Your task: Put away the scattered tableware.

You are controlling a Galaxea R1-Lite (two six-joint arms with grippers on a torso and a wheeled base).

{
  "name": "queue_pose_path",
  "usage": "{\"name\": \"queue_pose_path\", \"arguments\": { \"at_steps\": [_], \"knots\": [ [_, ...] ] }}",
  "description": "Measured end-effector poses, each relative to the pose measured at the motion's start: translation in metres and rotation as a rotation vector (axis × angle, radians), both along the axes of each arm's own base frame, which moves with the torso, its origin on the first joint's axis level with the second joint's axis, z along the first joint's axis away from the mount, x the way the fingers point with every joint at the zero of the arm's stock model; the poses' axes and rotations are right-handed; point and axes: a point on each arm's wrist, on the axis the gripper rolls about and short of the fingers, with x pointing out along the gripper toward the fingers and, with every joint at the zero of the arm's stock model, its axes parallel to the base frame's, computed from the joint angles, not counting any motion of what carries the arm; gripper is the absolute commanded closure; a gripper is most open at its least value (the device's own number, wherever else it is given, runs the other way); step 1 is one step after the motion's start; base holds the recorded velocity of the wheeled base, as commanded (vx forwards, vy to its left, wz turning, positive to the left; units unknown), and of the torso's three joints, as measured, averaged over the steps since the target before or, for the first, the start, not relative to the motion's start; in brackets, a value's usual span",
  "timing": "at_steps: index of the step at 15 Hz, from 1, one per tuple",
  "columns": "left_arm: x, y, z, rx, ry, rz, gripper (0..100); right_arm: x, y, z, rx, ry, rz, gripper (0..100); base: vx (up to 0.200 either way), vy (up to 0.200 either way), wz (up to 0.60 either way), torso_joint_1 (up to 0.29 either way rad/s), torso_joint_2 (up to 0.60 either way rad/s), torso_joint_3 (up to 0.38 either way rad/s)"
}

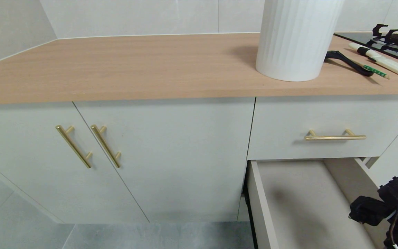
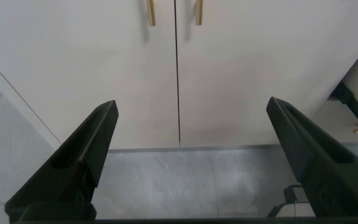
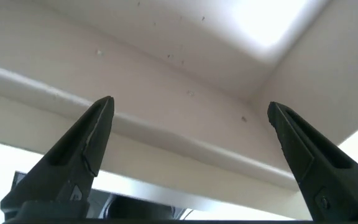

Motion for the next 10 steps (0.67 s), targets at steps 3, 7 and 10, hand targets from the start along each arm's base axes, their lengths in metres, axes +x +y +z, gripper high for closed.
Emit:
{"name": "queue_pose_path", "arguments": {
  "at_steps": [3, 7, 10],
  "knots": [
    [0.000, 0.000, 0.000, 0.000, 0.000, 0.000, 0, 0.002, 0.001, 0.008, 0.017, -0.040, -0.007, 0, 0.000, 0.000, 0.00, 0.000, 0.00, 0.000],
    [0.000, 0.000, 0.000, 0.000, 0.000, 0.000, 0, 0.005, 0.002, 0.043, 0.183, -0.205, -0.193, 0, 0.000, 0.000, 0.00, 0.000, 0.00, 0.000],
    [0.000, 0.000, 0.000, 0.000, 0.000, 0.000, 0, -0.008, -0.003, 0.081, 0.294, -0.373, -0.216, 0, 0.000, 0.000, 0.00, 0.000, 0.00, 0.000]
  ]
}}
